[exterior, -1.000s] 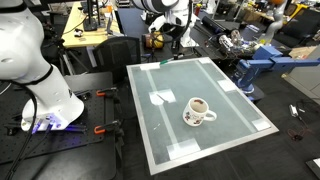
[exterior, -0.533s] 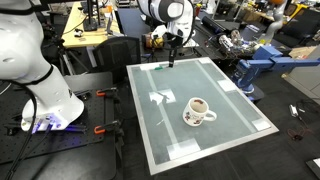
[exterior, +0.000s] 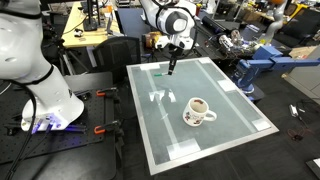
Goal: Remove the marker from the mug and place it on the table
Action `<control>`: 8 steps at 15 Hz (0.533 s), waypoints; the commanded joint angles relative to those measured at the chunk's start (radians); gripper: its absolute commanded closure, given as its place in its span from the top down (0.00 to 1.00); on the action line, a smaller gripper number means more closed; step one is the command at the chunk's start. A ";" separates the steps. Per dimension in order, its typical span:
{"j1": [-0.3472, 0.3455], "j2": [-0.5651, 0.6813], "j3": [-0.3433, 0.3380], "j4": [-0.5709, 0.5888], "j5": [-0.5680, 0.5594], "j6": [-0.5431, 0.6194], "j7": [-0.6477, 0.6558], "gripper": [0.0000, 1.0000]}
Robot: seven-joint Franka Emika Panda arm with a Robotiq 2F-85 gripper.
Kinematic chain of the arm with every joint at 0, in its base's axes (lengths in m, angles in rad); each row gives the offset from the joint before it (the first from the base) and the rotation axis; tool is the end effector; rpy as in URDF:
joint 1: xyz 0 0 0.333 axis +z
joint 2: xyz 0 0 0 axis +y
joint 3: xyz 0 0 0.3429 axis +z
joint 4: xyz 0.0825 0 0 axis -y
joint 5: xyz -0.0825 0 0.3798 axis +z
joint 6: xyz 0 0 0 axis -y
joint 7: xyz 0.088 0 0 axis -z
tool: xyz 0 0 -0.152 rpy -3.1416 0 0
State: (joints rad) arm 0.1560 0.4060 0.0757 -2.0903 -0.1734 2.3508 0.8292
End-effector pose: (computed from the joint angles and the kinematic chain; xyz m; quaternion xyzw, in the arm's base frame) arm 0.5577 0.1239 0.1993 0.9691 -0.2323 -0.0401 0.0721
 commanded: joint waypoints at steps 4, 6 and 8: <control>0.036 0.090 -0.036 0.098 0.050 -0.066 -0.020 0.03; 0.039 0.102 -0.040 0.111 0.060 -0.073 -0.019 0.40; 0.040 0.109 -0.043 0.120 0.072 -0.074 -0.020 0.55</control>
State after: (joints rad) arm 0.1750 0.4991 0.0532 -2.0136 -0.1369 2.3271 0.8292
